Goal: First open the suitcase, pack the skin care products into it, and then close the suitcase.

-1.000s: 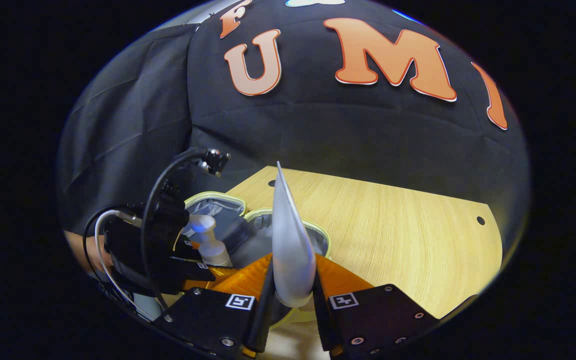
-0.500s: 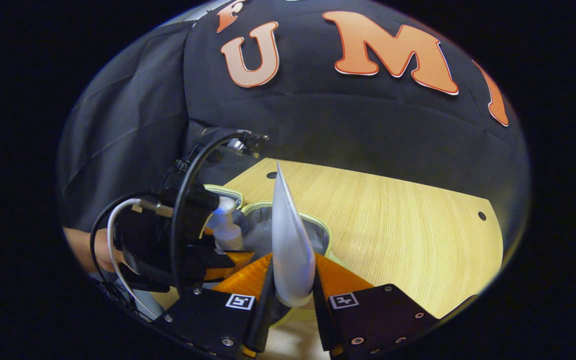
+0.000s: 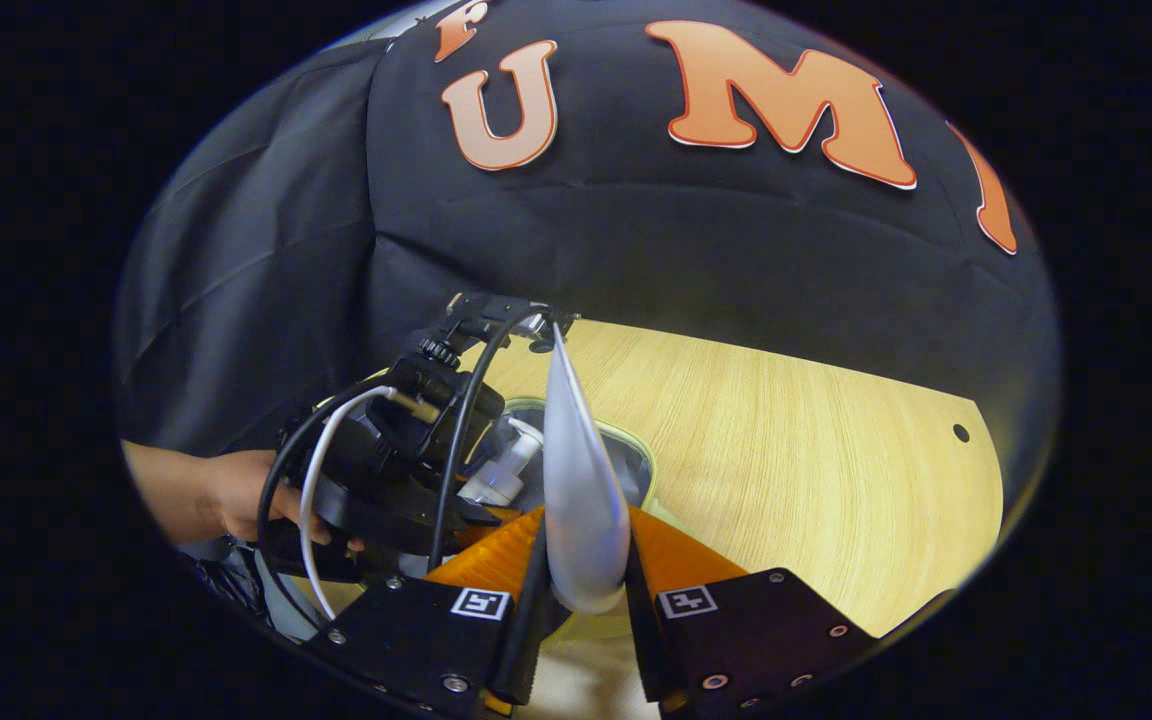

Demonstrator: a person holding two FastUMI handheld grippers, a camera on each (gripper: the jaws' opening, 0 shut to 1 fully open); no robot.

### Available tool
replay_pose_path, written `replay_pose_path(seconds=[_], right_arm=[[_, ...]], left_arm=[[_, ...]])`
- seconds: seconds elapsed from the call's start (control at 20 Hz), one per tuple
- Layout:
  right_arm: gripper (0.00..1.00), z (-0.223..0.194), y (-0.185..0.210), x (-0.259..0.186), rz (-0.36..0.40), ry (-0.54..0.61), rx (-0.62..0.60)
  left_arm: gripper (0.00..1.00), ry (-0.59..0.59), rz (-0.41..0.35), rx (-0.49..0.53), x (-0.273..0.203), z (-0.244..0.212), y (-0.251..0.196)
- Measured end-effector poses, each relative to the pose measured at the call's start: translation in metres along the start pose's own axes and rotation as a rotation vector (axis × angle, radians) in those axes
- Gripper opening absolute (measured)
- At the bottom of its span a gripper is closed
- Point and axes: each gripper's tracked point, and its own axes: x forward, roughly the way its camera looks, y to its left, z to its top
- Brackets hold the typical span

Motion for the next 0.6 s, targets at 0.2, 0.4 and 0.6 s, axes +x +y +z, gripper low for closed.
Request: replay_pose_path(seconds=[0.2,0.4,0.6], right_arm=[[0.40,-0.009,0.005,0.017,0.032,0.041,0.024],[0.40,-0.024,0.023,0.033,0.088,0.104,0.053],[0.40,-0.041,0.040,0.046,0.135,0.166,0.098]], left_arm=[[0.64,-0.051,0.009,-0.078,-0.013,0.005,-0.002],[0.72,-0.171,0.041,-0.079,-0.028,0.020,0.011],[0.76,-0.267,0.132,-0.100,-0.047,0.028,0.046]])
